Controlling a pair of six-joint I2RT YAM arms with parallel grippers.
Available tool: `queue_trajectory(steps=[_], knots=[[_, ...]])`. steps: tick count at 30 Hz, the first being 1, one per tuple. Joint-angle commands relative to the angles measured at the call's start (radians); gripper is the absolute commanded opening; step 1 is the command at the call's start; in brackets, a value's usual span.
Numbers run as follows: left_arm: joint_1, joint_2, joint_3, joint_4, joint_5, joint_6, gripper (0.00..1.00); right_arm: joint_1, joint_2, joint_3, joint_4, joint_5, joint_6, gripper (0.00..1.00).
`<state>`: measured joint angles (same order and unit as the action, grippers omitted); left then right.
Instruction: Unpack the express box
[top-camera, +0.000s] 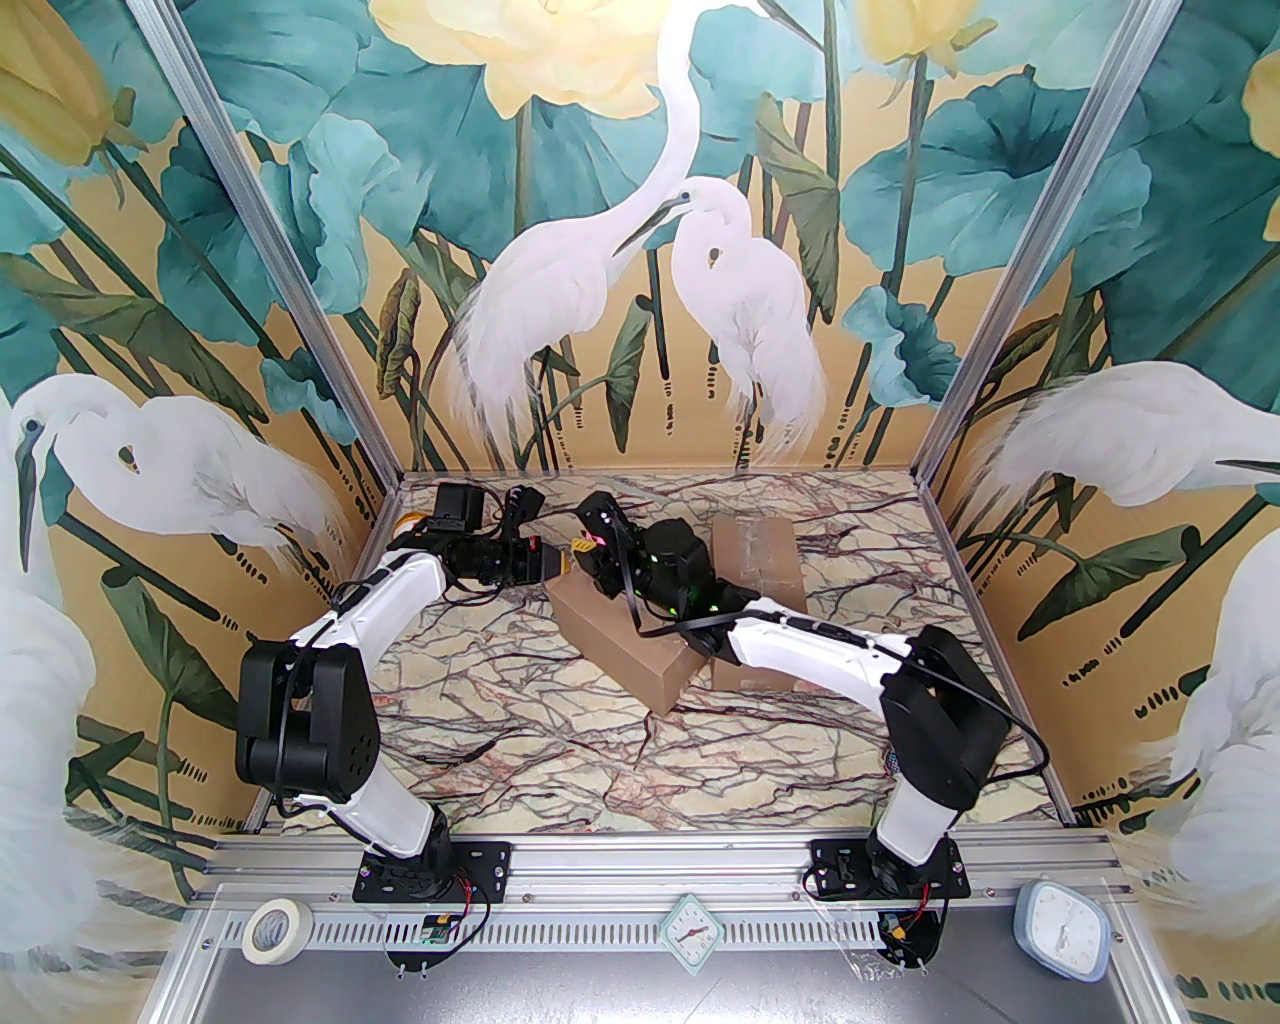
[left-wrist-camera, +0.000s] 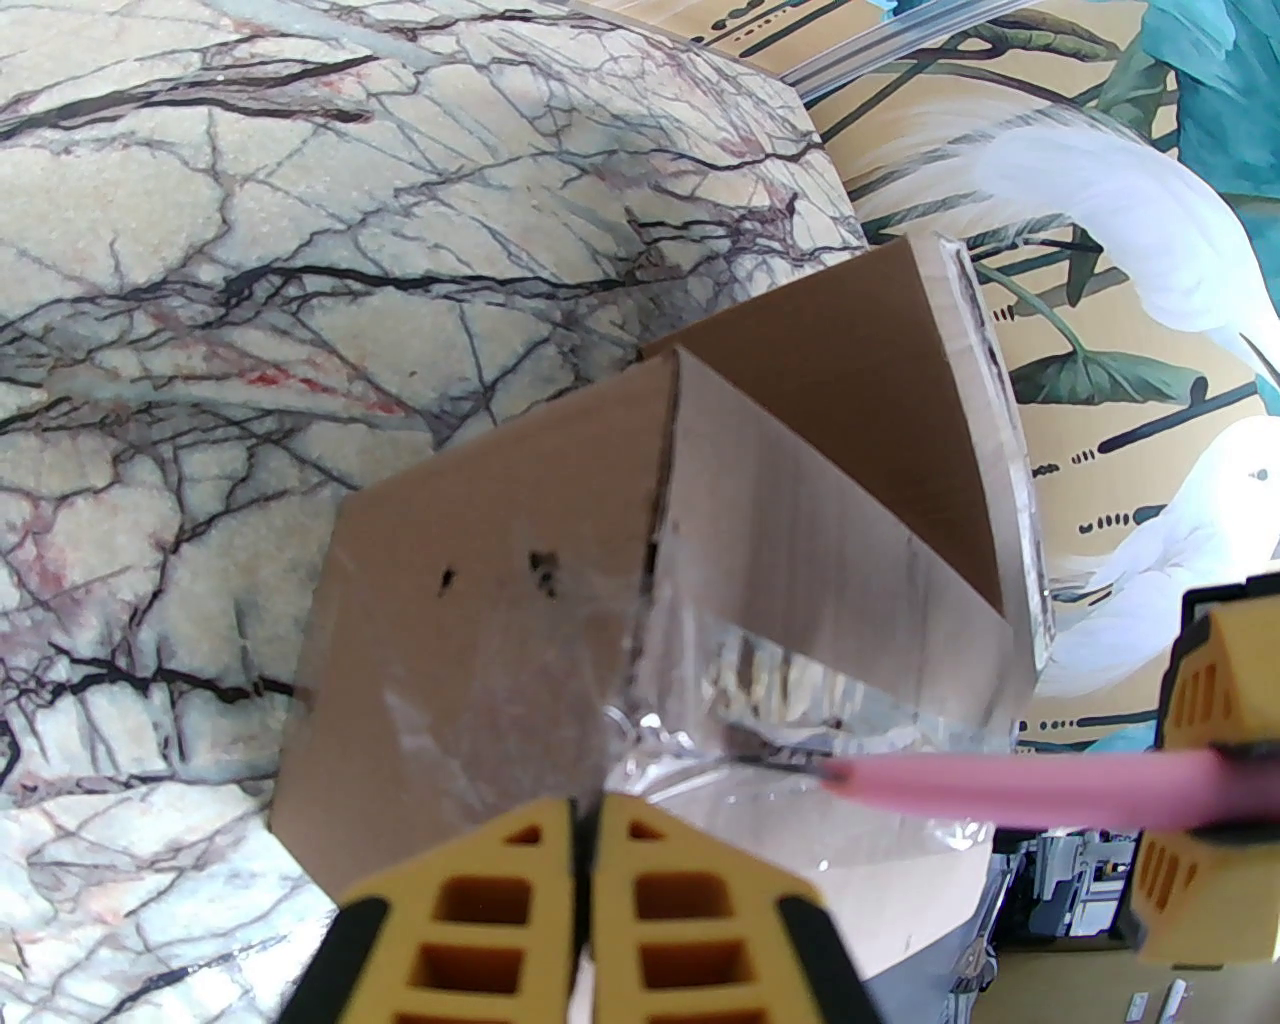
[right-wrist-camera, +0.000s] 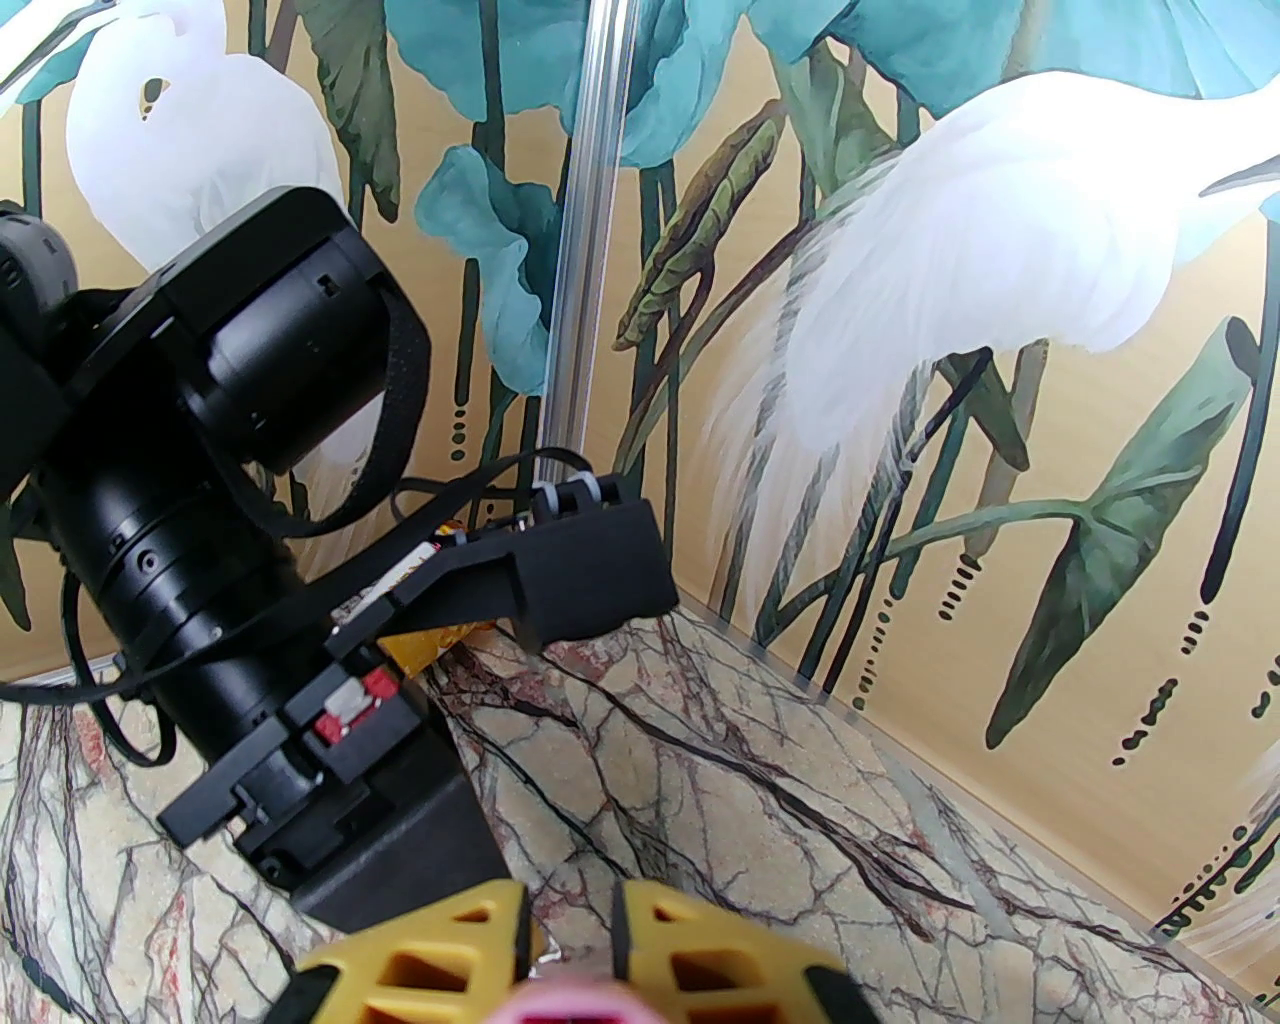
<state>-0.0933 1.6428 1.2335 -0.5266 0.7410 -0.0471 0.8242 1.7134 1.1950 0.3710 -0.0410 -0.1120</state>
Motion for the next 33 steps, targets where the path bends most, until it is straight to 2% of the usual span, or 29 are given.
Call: queue_trajectory(steps=[1,14,33], knots=[[0.018,0.040,-0.003,-0.080,-0.159,0.013,0.00,-0.003,-0.043,-0.033,-0.033,0.033,-0.036,0.00],[-0.019,0.047,0.039,-0.116,-0.205,0.040,0.00,-0.005,-0.111,-0.102,-0.038,0.041,-0.097,0.00],[-0.046,0.034,0.058,-0.152,-0.277,0.047,0.00,-0.005,-0.319,-0.281,-0.099,0.084,-0.094,0.00]])
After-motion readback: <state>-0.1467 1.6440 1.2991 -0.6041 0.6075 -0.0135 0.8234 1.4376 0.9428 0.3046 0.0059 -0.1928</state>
